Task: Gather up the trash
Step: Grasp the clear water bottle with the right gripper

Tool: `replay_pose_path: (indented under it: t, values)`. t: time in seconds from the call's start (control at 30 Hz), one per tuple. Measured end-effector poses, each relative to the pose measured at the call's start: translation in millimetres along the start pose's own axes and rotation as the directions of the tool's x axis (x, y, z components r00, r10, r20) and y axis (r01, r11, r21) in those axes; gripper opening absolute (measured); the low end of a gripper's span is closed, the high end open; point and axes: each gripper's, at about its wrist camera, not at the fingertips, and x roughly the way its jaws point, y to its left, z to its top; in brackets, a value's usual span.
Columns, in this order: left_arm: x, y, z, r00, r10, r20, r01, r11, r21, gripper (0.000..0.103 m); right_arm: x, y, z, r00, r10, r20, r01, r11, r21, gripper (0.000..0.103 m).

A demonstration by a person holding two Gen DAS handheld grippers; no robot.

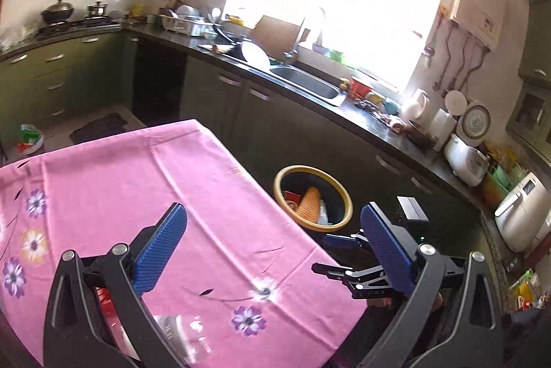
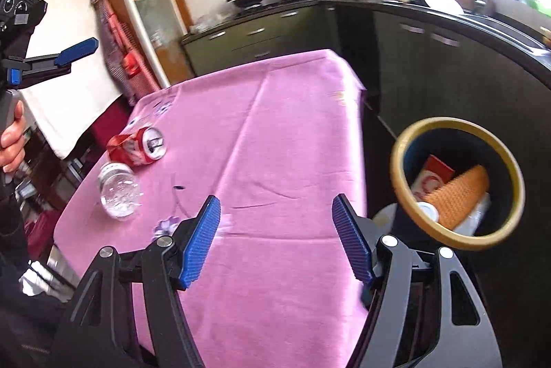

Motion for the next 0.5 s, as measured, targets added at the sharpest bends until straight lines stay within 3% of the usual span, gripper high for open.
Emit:
replay_pose_path:
  t: [0.1, 0.23, 0.37, 0.5]
  values:
    - [-38, 29, -20, 0.997, 0.075, 0.033, -0.073, 0.996, -0.054, 0.096, 25, 42, 8, 0.989, 0.134, -0.068, -0.142, 0.982, -0.125, 0.067]
    - [-76, 61, -46, 0.984, 0.163, 0.07, -0.154, 0.982, -0.113, 0.096, 58, 96, 18, 0.955, 0.243, -0.171, -0.283, 0.918, -0.277, 0.07]
    - [-97, 79, -67, 0.974, 0.21, 0.083, -0.194, 0.967, -0.162, 0.096, 88, 131, 29, 0.919, 0.288, -0.27, -0.372, 0.859, -0.351, 0.074]
    - [-109, 93, -82, 0.972, 0.217, 0.089, -0.194, 0.956, -0.221, 0.096, 116, 157, 49, 0.886, 0.271, -0.377, -0.419, 0.816, -0.398, 0.074]
